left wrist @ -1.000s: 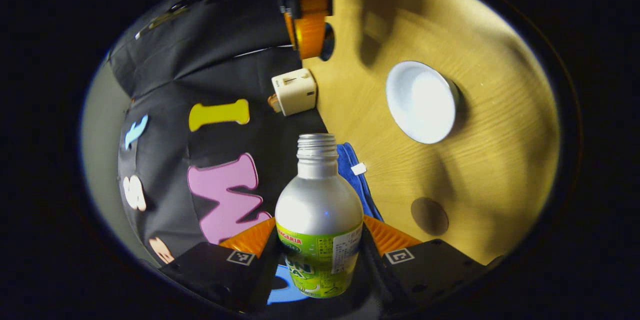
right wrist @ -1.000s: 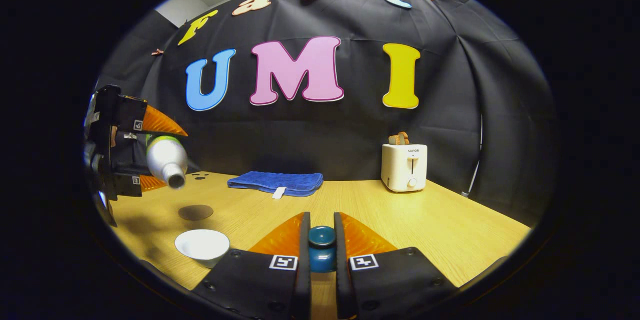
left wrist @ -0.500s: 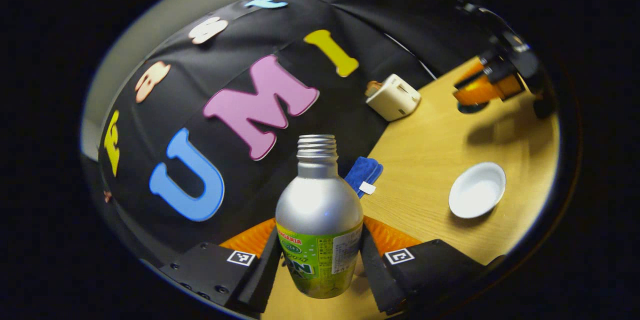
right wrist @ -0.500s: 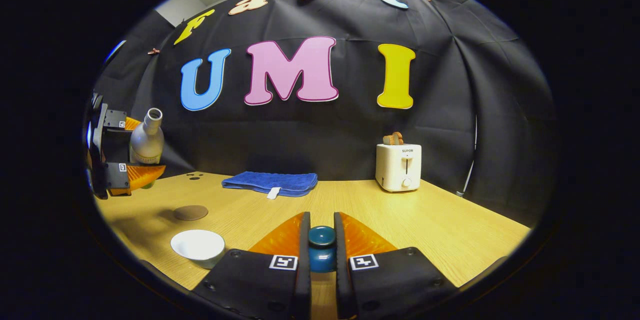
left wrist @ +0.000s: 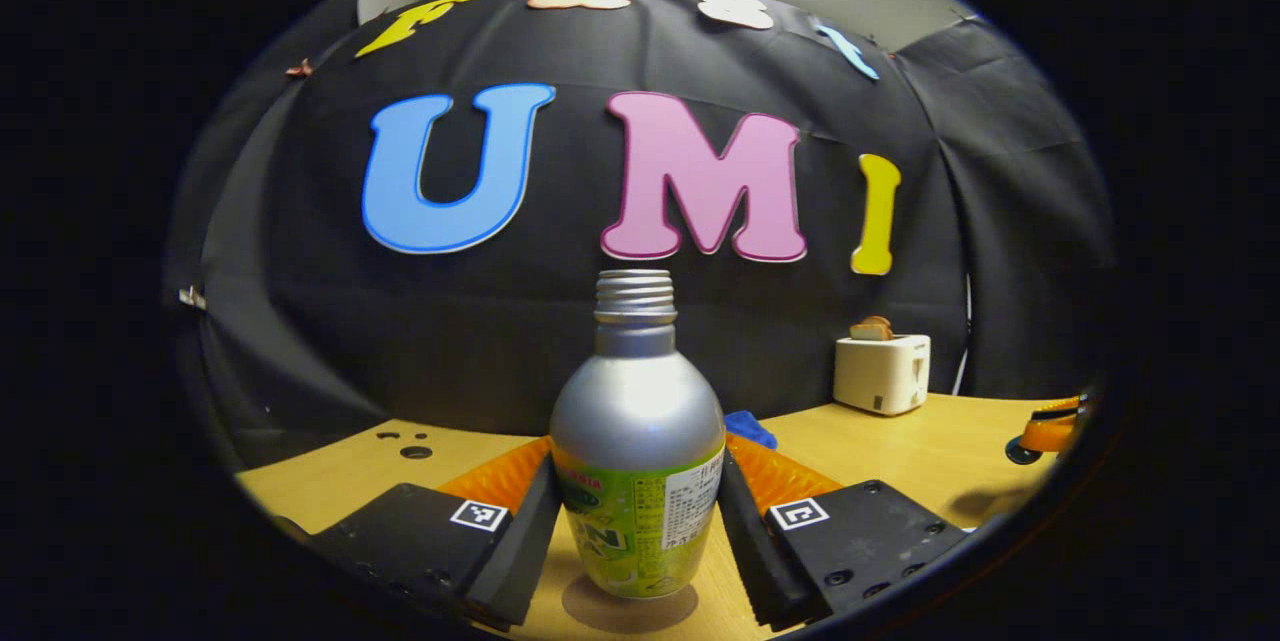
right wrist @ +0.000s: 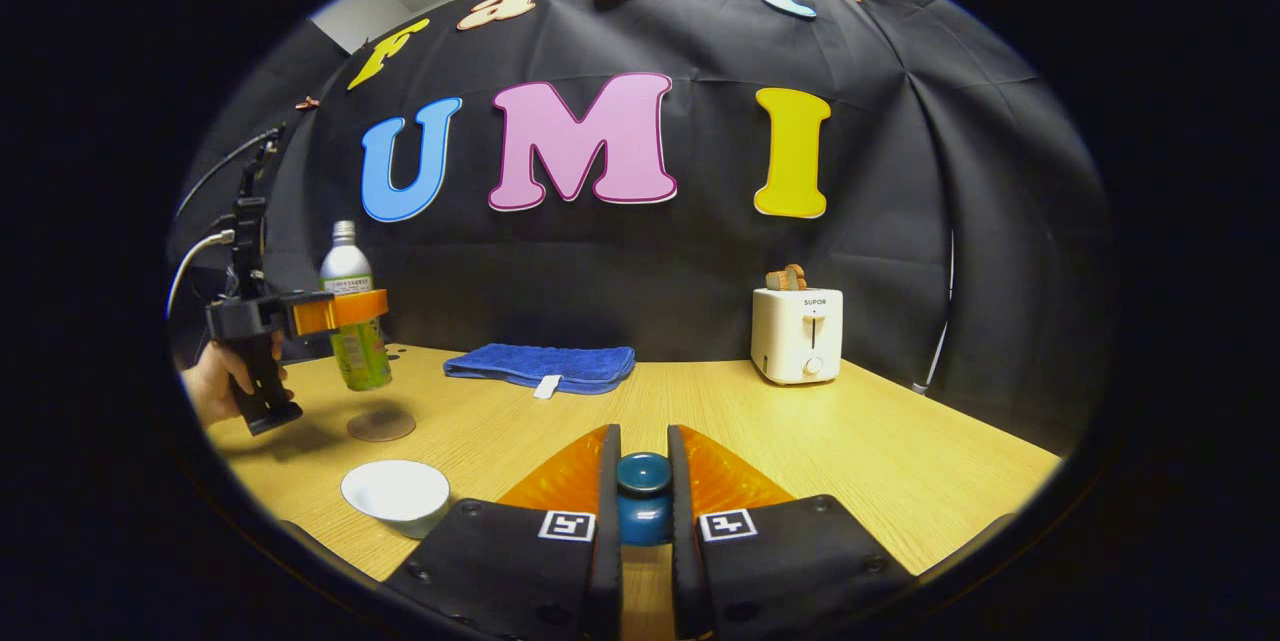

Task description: Open the teacup lid with one hand, grasp the water bottle and pour water into the teacup with the other hand; after pouring, place the water bottle on the coaster and then close the teacup lid.

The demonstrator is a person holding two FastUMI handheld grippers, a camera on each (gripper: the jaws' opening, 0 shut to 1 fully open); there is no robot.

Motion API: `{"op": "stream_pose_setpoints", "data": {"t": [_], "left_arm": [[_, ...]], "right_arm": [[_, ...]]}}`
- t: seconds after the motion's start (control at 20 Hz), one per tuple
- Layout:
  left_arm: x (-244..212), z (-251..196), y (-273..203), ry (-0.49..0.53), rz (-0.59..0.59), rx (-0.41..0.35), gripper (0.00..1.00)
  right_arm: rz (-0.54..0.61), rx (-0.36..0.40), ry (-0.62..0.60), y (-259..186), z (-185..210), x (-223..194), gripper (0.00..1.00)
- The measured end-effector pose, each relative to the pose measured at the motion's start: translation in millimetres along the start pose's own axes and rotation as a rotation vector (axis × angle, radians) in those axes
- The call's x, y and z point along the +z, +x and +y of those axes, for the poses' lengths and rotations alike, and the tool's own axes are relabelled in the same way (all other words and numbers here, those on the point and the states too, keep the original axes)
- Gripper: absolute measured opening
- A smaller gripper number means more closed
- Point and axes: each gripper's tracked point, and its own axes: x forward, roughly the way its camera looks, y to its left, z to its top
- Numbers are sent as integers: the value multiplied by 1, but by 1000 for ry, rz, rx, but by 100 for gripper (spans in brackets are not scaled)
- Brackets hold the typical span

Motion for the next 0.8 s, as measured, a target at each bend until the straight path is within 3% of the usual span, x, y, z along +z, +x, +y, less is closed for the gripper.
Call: {"op": "stream_pose_setpoints", "data": {"t": [0.15, 0.65, 0.75, 0.8], "left_arm": [[-41, 2, 8, -7, 105, 4, 80], [-57, 0, 5, 21, 106, -3, 83], [-55, 3, -4, 19, 119, 7, 97], [-56, 0, -11, 14, 133, 3, 96]], "right_arm": [[0, 0, 0, 0, 0, 0, 23], [-1, 5, 0, -1, 0, 0, 23], [0, 5, 0, 0, 0, 0, 23], [0, 5, 0, 0, 1, 0, 23]]}}
